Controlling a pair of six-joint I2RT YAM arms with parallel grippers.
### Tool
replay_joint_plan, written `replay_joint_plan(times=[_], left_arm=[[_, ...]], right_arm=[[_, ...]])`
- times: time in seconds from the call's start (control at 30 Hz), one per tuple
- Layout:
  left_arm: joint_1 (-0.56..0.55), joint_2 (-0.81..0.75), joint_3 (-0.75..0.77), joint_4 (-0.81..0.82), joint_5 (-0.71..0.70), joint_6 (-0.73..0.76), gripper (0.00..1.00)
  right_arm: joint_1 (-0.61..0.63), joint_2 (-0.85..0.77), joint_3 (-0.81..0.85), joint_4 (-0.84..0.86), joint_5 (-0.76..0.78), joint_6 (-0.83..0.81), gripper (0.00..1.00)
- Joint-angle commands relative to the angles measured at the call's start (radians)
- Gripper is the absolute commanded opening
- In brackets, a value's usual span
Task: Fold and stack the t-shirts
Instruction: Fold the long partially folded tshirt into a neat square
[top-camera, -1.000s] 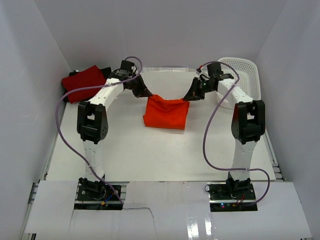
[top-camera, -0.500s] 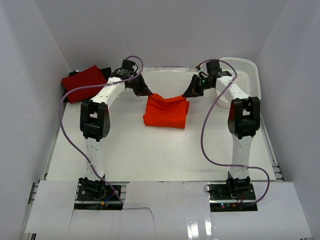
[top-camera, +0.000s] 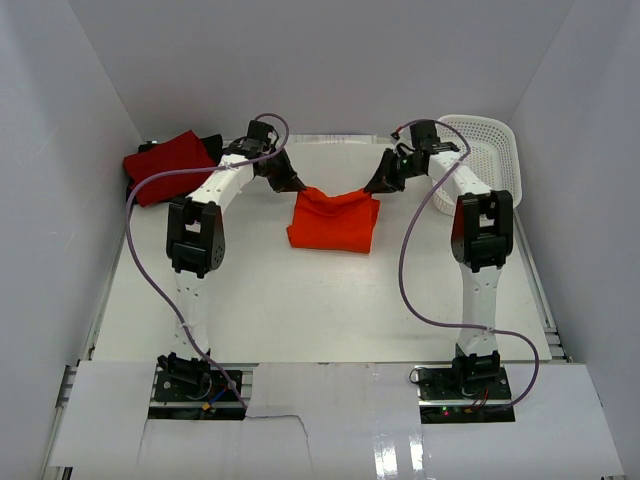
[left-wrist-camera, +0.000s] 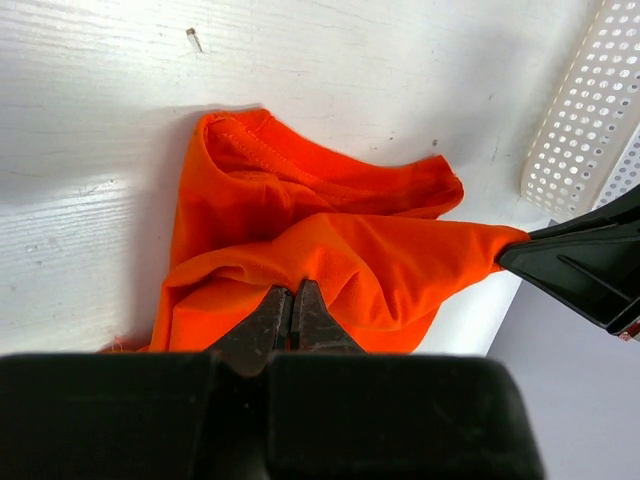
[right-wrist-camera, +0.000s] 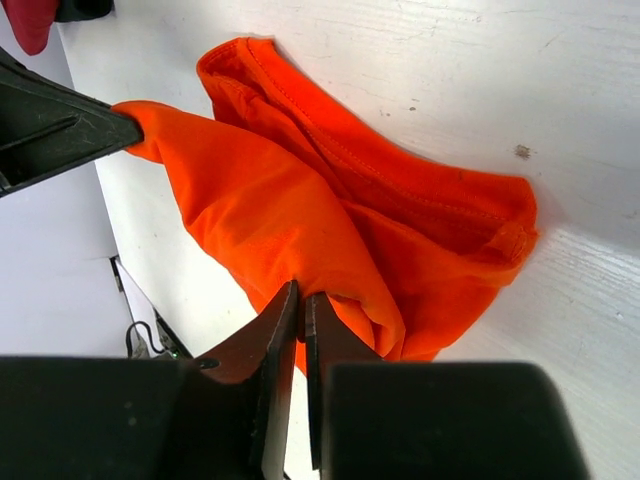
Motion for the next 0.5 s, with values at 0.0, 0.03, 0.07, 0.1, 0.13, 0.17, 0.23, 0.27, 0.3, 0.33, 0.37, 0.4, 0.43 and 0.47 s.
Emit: replay_joint_plan(times=[0.0, 0.03, 0.07, 0.1, 0.13, 0.17, 0.23, 0.27, 0.3, 0.33, 0.37, 0.4, 0.43, 0.47], left_arm=[[0.004, -0.005, 0.049, 0.016, -0.013, 0.005, 0.04], [0.004, -0.005, 0.051, 0.021, -0.016, 0.000, 0.05], [0.004, -0.006, 0.051, 0.030, -0.033, -0.003, 0.07], [0.004, -0.008, 0.049, 0.035, -0.047, -0.007, 0.08], [0.006, -0.017, 0.045, 0.043, -0.057, -0.013, 0.10], [0.007, -0.023, 0.037, 0.079, -0.060, -0.024, 0.13], [0.013, -0.028, 0.023, 0.102, -0.053, -0.035, 0.23], [0.015, -0.023, 0.029, 0.107, -0.060, -0.040, 0.32], [0.019, -0.017, 0.052, 0.109, -0.062, -0.041, 0.42], [0.022, 0.000, 0.063, 0.109, -0.062, -0.041, 0.71], [0.024, 0.011, 0.075, 0.109, -0.062, -0.041, 0.84], [0.024, 0.020, 0.089, 0.107, -0.065, -0.038, 0.92], [0.026, 0.032, 0.107, 0.106, -0.071, -0.038, 0.98], [0.029, 0.035, 0.110, 0.107, -0.079, -0.043, 0.98]], right_arm=[[-0.007, 0.015, 0.041, 0.055, -0.023, 0.020, 0.13], [-0.007, 0.018, 0.044, 0.071, -0.023, 0.023, 0.14], [-0.007, 0.020, 0.044, 0.081, -0.018, 0.030, 0.15], [-0.007, 0.021, 0.049, 0.087, -0.012, 0.034, 0.14], [-0.007, 0.021, 0.055, 0.088, 0.002, 0.040, 0.14], [-0.007, 0.020, 0.067, 0.091, 0.041, 0.048, 0.14], [-0.008, 0.018, 0.069, 0.110, 0.059, 0.066, 0.16], [-0.008, 0.018, 0.072, 0.123, 0.072, 0.083, 0.26], [-0.008, 0.020, 0.073, 0.131, 0.080, 0.091, 0.31], [-0.008, 0.017, 0.072, 0.139, 0.088, 0.100, 0.34], [-0.008, 0.012, 0.063, 0.160, 0.111, 0.114, 0.47], [-0.007, 0.008, 0.055, 0.173, 0.122, 0.120, 0.52], [-0.007, -0.006, 0.046, 0.191, 0.129, 0.126, 0.70], [-0.007, -0.014, 0.033, 0.209, 0.146, 0.135, 0.78]])
